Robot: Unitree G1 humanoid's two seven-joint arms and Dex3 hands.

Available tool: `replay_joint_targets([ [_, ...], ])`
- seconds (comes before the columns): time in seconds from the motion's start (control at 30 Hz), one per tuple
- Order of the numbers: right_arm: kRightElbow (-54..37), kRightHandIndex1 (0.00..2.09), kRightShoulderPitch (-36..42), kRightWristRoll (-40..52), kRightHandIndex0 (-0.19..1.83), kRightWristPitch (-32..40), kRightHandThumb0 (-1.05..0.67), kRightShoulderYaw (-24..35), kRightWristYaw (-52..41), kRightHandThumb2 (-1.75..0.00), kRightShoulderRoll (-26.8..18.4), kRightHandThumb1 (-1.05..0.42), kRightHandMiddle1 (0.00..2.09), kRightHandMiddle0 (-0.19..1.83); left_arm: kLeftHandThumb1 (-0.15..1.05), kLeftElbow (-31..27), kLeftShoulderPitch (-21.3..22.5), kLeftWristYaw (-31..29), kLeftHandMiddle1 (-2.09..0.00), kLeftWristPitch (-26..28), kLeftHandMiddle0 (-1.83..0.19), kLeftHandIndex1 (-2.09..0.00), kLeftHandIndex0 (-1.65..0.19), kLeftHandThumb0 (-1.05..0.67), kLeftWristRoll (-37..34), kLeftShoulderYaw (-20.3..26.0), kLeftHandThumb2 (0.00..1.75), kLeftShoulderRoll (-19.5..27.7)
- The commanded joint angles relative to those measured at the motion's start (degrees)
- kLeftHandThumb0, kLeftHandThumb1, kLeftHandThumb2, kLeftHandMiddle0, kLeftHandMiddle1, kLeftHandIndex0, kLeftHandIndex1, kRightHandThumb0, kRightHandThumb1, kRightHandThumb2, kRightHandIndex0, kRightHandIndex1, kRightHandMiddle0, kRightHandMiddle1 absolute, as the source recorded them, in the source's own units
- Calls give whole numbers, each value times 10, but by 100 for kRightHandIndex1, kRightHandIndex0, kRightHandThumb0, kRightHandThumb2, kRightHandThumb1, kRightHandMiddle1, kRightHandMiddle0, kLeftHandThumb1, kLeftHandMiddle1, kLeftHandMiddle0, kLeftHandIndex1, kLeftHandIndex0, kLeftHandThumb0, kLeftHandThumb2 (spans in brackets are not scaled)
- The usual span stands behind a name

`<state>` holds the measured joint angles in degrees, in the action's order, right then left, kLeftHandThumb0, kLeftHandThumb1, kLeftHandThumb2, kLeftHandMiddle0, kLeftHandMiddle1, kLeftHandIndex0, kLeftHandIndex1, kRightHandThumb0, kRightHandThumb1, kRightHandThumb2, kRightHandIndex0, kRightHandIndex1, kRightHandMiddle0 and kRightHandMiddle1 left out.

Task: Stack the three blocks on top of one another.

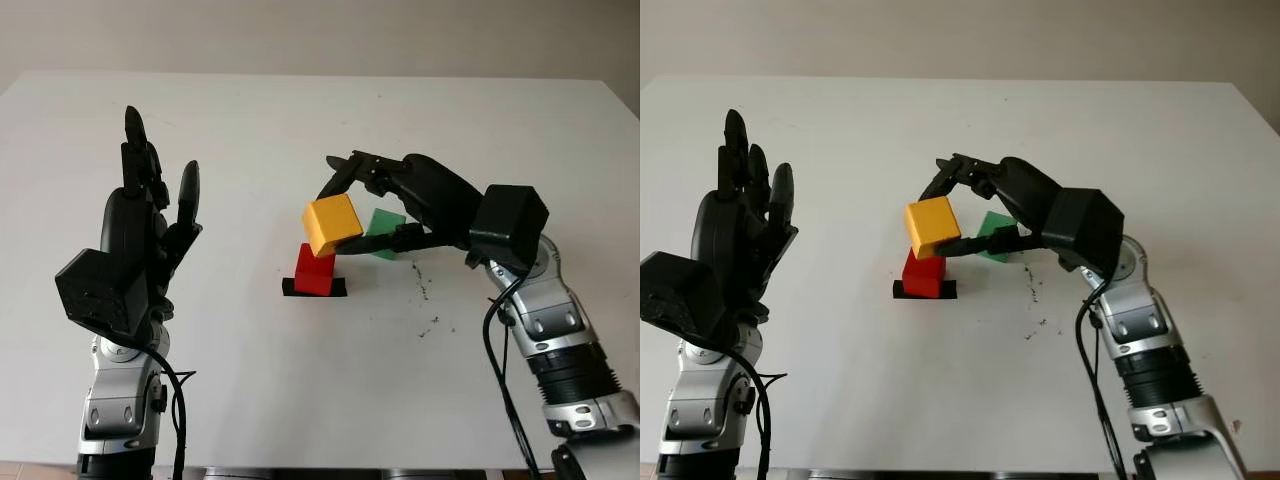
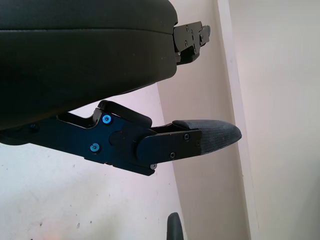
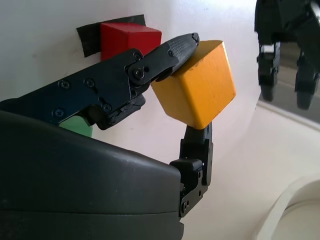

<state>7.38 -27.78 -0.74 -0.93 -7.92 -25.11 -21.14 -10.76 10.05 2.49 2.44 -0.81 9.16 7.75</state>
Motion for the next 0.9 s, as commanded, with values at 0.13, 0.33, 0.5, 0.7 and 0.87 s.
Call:
replay_joint_targets([
  [0.13,-55,6,31,-31,15,38,-49,1,45,-6,23,-100,148,26,105,4,-4,-3,-4,-8,19,-1,19,-65,0,-1,51,-1],
  [0.33,-62,5,44,-53,15,45,-46,-6,69,-6,43,-101,157,20,105,2,-3,-5,-4,-10,19,0,19,-64,-1,-3,50,-2],
  [0.5,-59,6,46,-68,16,49,-44,-8,73,-5,46,-100,162,19,105,0,-5,-2,-2,-10,19,0,19,-63,3,-5,51,-2],
  [0.7,-55,6,47,-83,18,50,-45,-12,75,-5,47,-99,163,21,105,4,-2,-2,0,-8,19,0,19,-65,2,-6,51,-3],
  [0.87,-54,6,48,-95,19,52,-45,-19,80,-5,51,-98,163,24,105,6,-2,-3,0,-12,19,0,19,-64,0,-7,51,-4],
])
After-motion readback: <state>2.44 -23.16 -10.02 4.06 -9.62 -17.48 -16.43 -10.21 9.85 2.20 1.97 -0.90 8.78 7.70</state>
